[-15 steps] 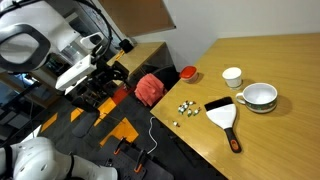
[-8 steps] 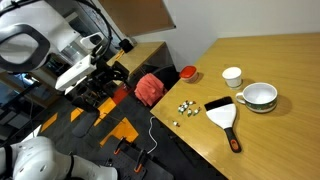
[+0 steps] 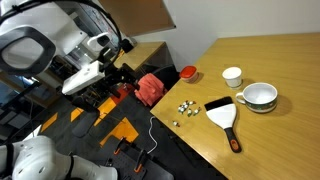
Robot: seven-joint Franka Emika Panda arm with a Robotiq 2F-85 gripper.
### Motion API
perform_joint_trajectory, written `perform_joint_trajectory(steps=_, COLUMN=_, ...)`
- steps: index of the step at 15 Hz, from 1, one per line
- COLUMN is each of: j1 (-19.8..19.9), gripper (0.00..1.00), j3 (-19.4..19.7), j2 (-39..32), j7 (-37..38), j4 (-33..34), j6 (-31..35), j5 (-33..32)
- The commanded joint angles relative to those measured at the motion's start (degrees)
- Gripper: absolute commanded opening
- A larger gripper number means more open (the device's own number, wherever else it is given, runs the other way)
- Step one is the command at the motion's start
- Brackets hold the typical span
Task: Pick up the brush and sweep the candy on the countertop.
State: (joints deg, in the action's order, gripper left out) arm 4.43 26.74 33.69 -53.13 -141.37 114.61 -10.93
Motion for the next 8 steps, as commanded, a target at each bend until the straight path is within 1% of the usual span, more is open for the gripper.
perform_joint_trajectory(steps=1, j1=0.46, gripper=1.0, j3=4.57, j2=-7.8, j7=-8.46, j4=3.8, j6=6.59, j5=4.42)
perform_joint_trajectory(steps=4, j1=0.23, gripper=1.0, j3=7.84, j2=-13.88, j7=-15.57, j4=5.85, j6=12.32, j5=8.73)
perform_joint_trajectory(steps=7, j1=0.28, gripper=1.0, j3=10.13, j2=-19.96, j7=-22.65, j4=7.88, j6=15.52, j5=14.02)
perform_joint_trajectory(steps=8, j1=0.6, gripper=1.0, j3=10.36, j2=-21.97, j7=-24.64, j4=8.7, j6=15.89, j5=15.74)
